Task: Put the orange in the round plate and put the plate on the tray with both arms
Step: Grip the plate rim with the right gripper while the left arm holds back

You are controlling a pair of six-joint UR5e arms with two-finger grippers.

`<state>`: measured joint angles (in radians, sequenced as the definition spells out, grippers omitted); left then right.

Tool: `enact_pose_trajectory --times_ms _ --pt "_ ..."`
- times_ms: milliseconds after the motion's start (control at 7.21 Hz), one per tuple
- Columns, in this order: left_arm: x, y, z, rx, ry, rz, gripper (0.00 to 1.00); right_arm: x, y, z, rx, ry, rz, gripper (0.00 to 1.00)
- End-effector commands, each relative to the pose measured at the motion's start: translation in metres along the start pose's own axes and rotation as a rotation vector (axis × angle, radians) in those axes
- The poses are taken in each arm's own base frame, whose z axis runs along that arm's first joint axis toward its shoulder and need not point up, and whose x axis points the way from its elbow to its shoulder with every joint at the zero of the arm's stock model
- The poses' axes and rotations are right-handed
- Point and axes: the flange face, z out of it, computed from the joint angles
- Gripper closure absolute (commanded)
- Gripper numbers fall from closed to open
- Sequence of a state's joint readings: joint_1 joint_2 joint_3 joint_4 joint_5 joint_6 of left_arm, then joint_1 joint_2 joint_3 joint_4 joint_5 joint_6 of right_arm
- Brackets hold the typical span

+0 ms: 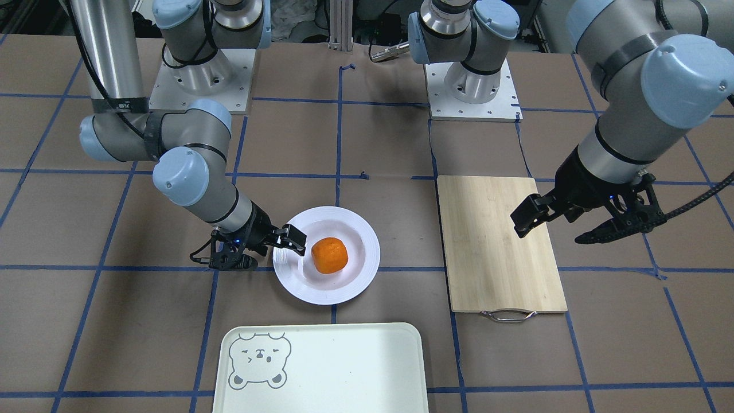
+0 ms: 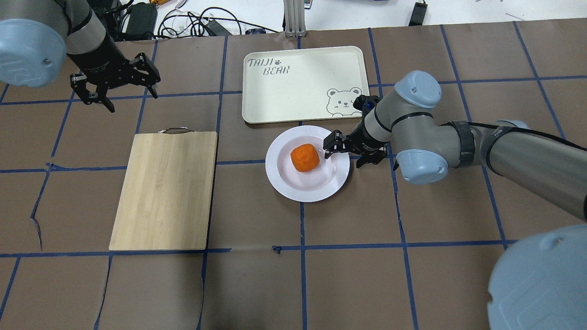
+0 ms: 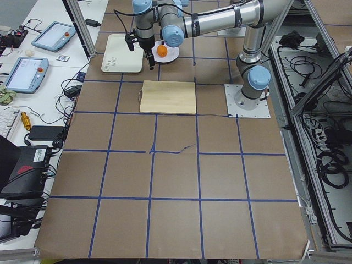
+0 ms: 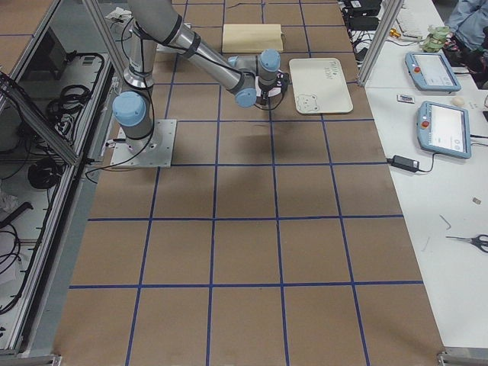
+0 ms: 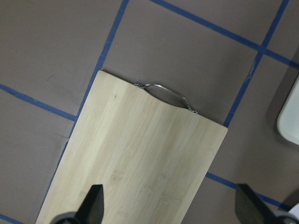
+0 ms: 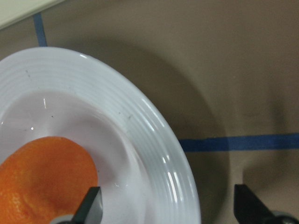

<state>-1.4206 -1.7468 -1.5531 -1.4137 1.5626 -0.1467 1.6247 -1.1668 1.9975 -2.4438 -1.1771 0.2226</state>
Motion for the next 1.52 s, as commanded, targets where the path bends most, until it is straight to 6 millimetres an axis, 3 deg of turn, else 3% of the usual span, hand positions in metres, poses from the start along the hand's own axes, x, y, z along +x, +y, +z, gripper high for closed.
enact_pose_trajectory --times_ms 0,277,693,970,1109,1386 --pt "0.005 0.018 -0.002 -0.03 0.034 0.064 0.0 0.002 0.005 0.013 -0.011 -0.001 0.002 0.03" --pt "0.01 0.034 -0.004 -0.092 0.037 0.186 0.0 -0.014 0.014 0.025 0.014 -0.004 0.017 0.12" --pt "0.012 0.049 -0.023 -0.101 0.024 0.299 0.0 -0.016 0.015 0.026 0.015 -0.005 0.024 0.69" --pt "0.011 0.057 -0.02 -0.126 0.019 0.299 0.0 -0.017 0.015 0.021 0.024 -0.004 0.029 0.95" --pt "0.01 0.06 -0.031 -0.12 0.018 0.299 0.0 -0.019 0.011 0.017 0.034 -0.012 0.026 0.98" --pt "0.007 0.062 -0.03 -0.125 -0.006 0.299 0.0 -0.03 -0.007 -0.02 0.09 -0.038 0.019 1.0"
